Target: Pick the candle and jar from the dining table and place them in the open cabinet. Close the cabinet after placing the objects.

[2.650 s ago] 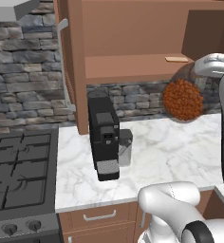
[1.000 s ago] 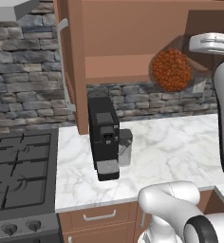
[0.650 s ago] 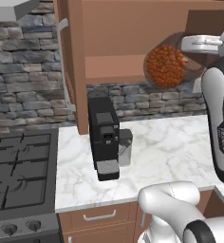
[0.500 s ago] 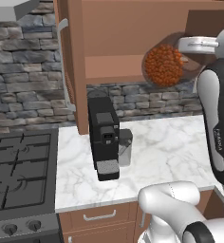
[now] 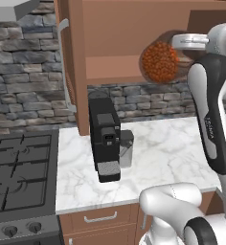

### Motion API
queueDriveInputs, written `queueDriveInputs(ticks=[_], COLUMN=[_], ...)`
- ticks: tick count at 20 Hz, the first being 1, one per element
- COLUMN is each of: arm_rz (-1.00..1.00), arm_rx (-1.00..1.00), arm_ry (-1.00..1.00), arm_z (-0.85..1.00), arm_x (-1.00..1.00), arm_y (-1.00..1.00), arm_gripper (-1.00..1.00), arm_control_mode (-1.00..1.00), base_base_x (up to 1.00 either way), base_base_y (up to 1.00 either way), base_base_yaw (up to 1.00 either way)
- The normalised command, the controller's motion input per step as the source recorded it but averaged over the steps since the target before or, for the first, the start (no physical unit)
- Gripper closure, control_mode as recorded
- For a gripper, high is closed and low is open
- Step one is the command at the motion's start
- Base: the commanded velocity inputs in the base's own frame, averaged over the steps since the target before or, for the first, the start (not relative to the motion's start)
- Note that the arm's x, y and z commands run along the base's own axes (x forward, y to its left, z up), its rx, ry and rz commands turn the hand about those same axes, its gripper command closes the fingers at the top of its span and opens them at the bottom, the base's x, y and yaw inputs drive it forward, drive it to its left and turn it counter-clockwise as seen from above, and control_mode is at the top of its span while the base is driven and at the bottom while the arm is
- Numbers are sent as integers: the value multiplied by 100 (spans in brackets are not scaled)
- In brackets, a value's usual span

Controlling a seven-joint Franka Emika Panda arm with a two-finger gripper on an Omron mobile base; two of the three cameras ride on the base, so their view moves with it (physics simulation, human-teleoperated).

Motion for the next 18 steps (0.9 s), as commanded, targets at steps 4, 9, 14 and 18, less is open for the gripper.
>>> queueDriveInputs(ticks=[4,9,14,18], arm_rz=[0,0,0,0], arm_rx=[0,0,-3,-2], arm_ry=[15,13,0,0], arm_z=[22,-2,-16,0], arm_x=[26,12,2,8], arm_y=[0,0,0,0], arm_gripper=[100,100,100,100], arm_control_mode=[-100,-100,-100,-100], base_base_x=[0,0,0,0], base_base_y=[0,0,0,0], base_base_yaw=[0,0,0,0])
